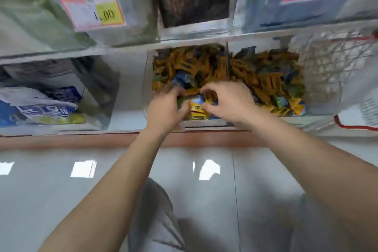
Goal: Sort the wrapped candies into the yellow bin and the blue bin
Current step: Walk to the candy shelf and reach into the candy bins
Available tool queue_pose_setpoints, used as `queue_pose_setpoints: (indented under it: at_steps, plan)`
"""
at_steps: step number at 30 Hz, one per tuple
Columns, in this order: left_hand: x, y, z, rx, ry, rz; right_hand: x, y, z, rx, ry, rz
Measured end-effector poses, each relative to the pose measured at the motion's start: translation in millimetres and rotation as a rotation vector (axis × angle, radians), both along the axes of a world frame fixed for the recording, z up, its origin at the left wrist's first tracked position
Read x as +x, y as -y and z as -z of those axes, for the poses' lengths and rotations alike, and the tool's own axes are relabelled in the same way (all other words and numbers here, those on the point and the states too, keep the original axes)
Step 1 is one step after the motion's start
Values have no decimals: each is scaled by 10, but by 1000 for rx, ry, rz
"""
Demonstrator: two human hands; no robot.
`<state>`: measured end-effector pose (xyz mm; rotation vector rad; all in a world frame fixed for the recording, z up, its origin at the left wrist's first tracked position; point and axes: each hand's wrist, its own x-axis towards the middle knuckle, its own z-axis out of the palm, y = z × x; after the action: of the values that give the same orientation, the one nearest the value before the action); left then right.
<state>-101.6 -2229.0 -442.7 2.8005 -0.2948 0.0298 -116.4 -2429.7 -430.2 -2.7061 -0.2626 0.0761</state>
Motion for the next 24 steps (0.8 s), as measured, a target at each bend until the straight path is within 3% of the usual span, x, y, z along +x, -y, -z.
queue_pose_setpoints:
  at_steps: [5, 12, 16, 20, 24]
  plan:
    - [136, -220, 289, -156, 159, 100, -7, -60, 285, -225, 200, -62]
    - [141, -300, 362, -375, 138, 55, -14, -93, 322, -138, 349, 50]
    - [103, -183, 325, -271, 271, 233, 28, -121, 359, 7, 374, 145]
    - [-11, -2, 303, -111, 179, 389, 88, -43, 334, 216, 352, 165]
    - [33, 12, 351, -31, 108, 403, 177, 67, 187, 100, 245, 115]
